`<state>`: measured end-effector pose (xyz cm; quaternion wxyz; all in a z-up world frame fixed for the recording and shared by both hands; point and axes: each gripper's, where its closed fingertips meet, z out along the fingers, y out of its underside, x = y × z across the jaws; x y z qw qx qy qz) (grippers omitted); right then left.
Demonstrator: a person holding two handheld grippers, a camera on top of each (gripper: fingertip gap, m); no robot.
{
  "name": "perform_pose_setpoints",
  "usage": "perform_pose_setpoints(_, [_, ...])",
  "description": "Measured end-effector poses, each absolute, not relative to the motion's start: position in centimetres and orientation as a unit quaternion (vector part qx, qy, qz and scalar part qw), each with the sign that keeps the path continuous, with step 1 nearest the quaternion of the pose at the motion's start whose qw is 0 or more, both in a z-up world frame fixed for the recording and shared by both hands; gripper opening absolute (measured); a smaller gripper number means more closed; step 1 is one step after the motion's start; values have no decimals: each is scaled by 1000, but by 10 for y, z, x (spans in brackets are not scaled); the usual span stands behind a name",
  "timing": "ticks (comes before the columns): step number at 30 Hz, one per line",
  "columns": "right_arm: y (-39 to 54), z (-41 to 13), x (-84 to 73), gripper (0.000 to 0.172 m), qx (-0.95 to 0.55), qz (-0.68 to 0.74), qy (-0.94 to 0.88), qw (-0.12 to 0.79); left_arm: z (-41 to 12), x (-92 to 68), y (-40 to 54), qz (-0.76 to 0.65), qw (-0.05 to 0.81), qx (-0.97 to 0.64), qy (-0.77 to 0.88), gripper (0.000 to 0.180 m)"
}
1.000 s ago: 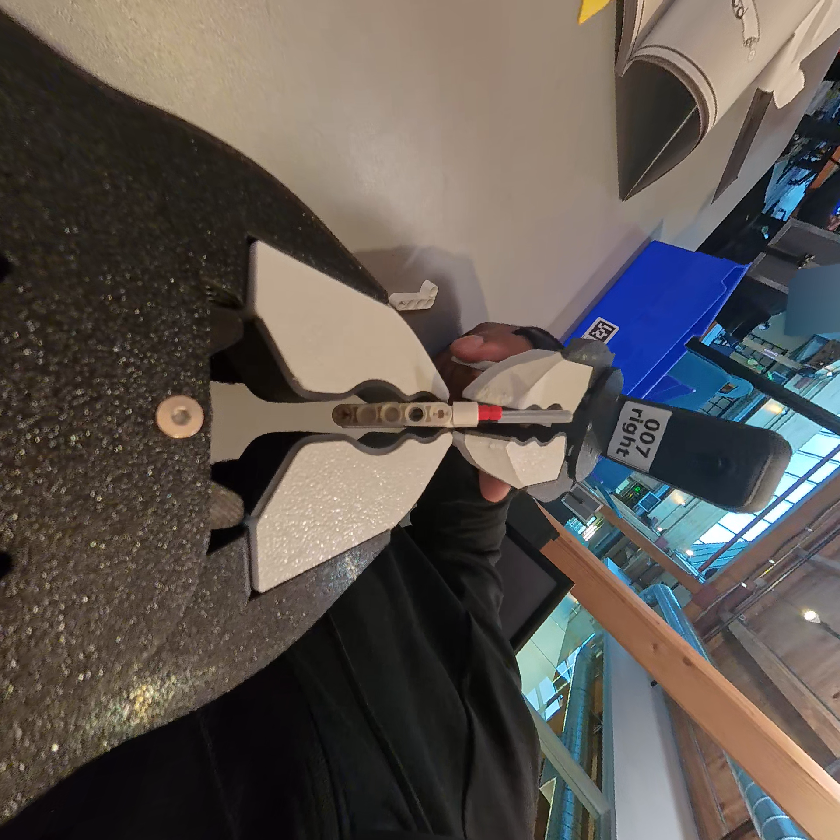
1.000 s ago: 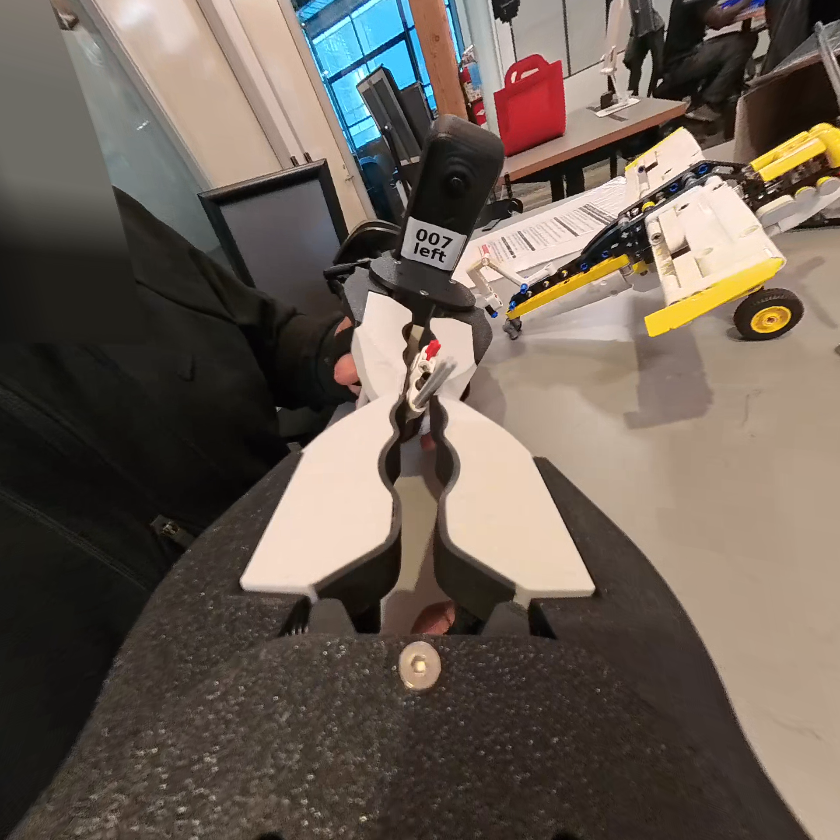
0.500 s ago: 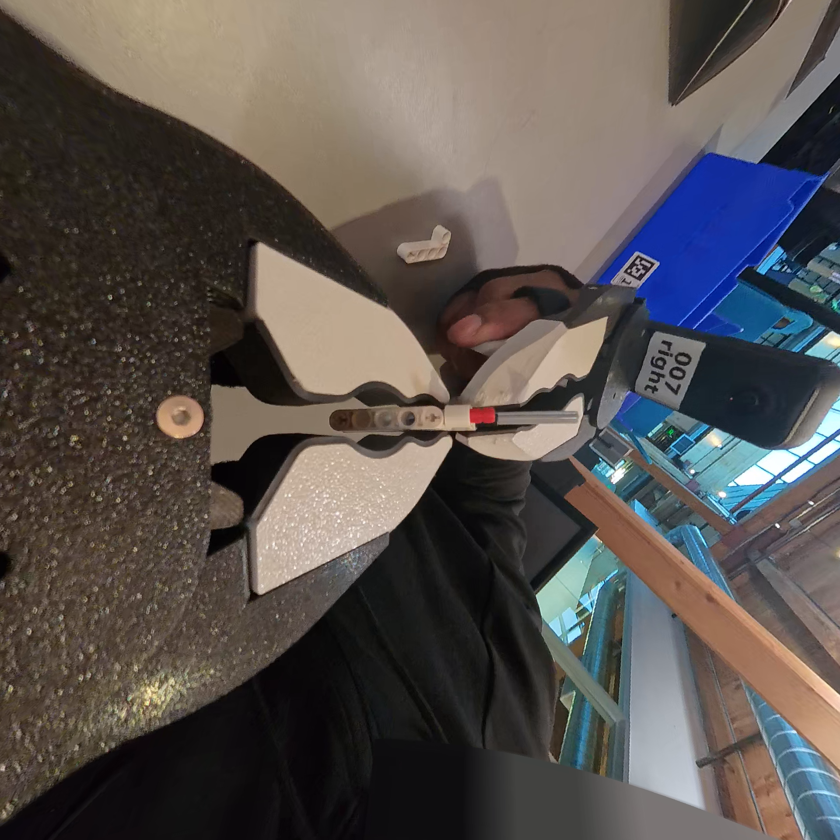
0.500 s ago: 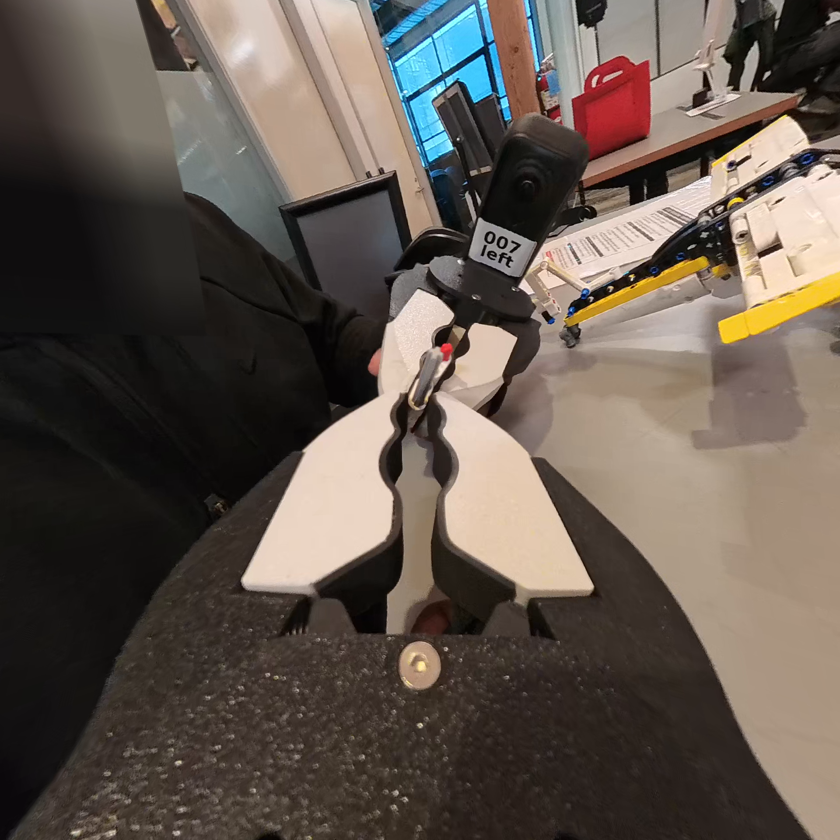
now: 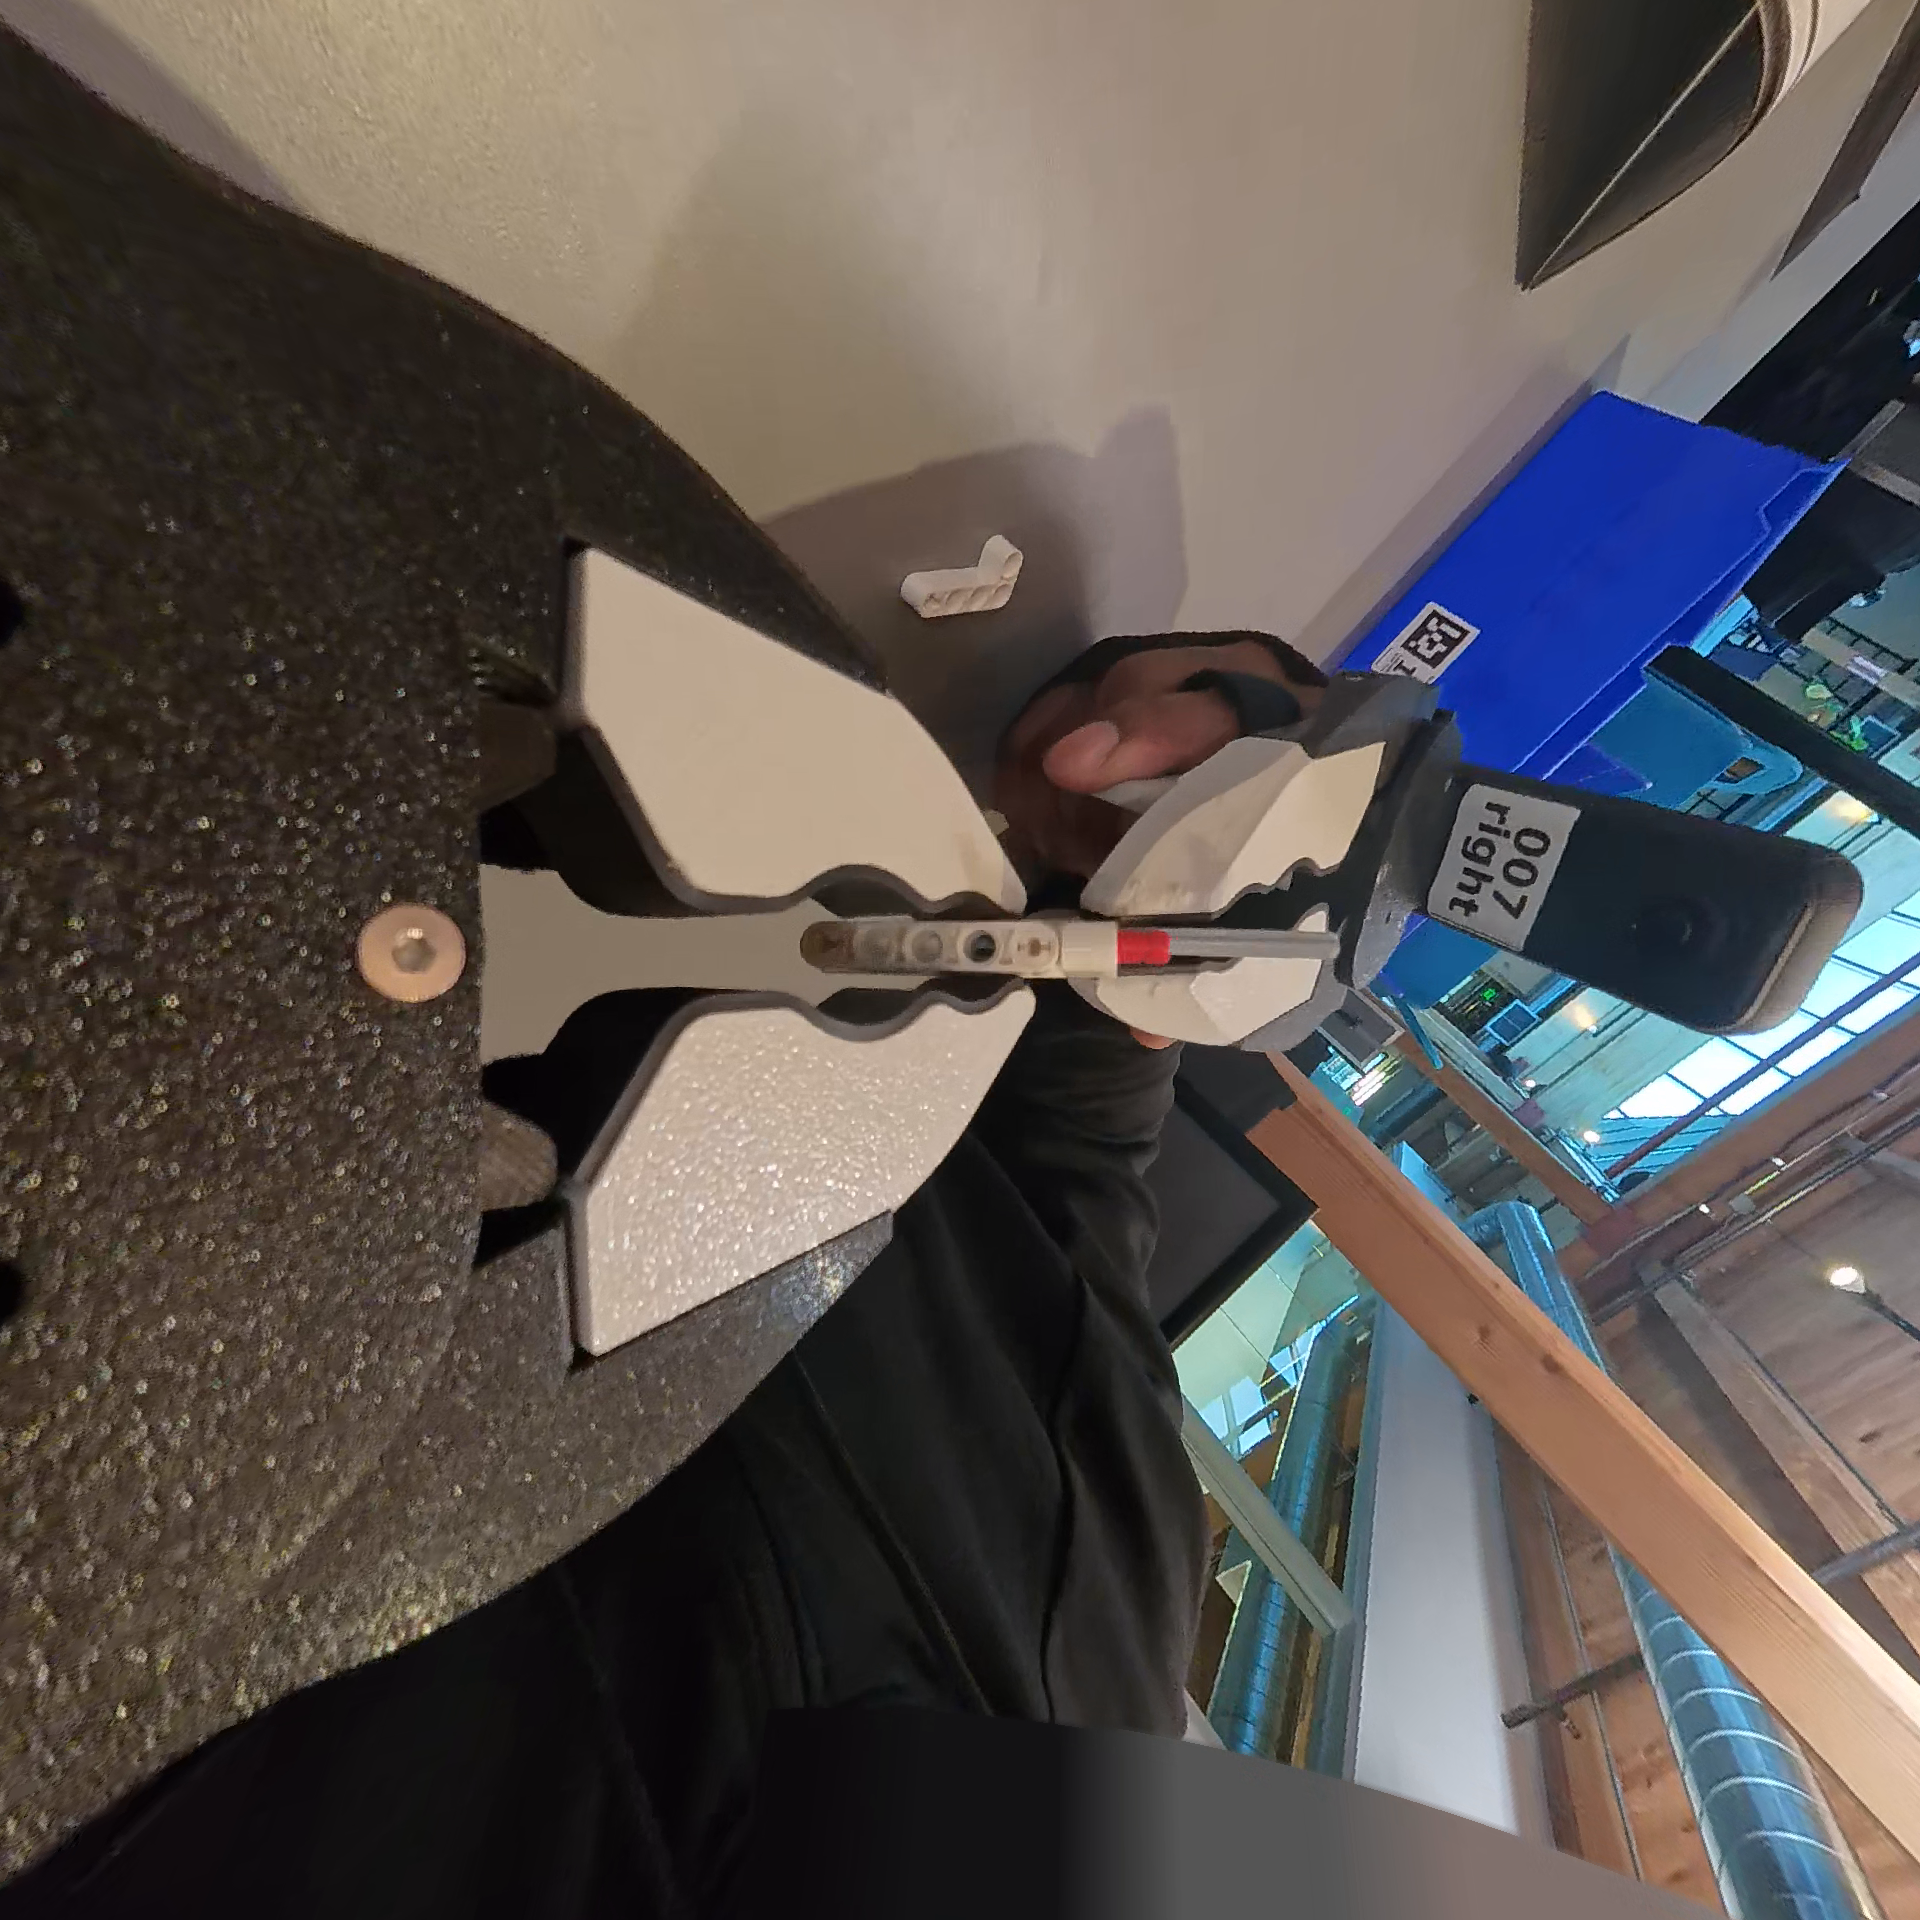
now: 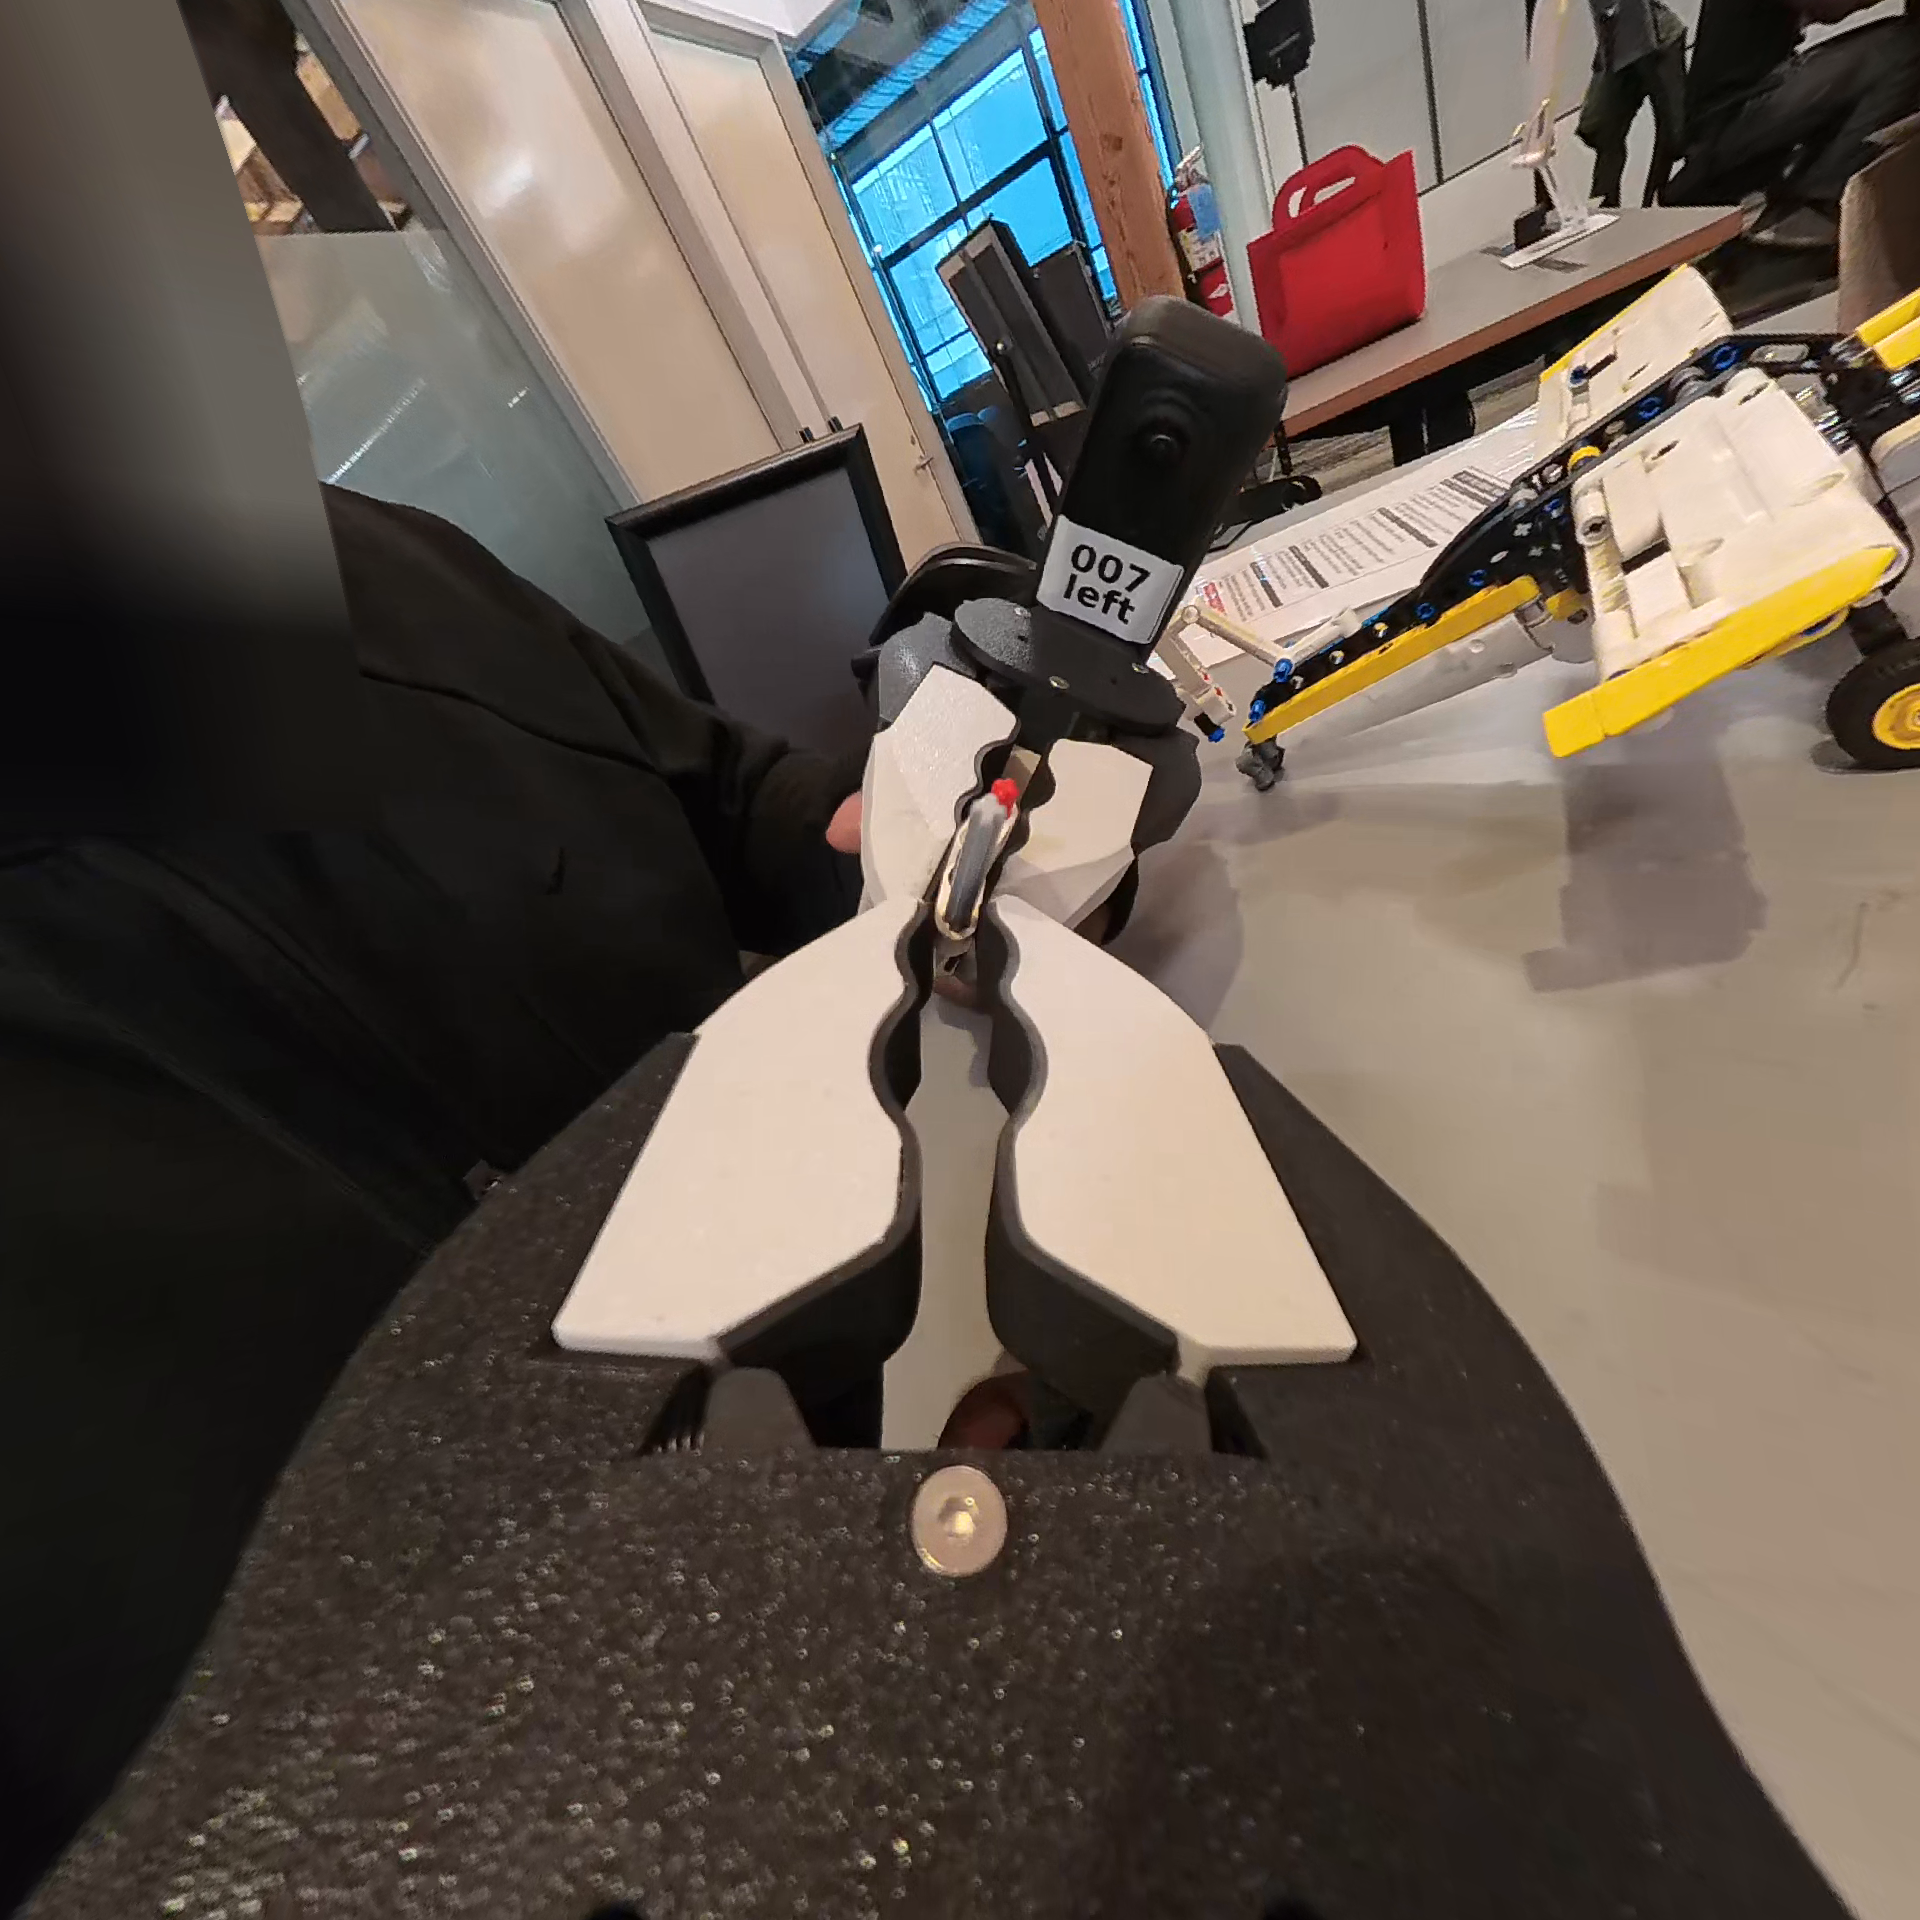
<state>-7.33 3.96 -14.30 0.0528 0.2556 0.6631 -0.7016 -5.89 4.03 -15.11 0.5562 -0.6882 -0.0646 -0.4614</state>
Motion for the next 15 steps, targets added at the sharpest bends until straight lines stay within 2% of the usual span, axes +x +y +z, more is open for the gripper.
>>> perform_pose_setpoints(15, [37,-150,-81,8,275,-687,671,39,-161,-62,45,-408,556,-721,-66,7])
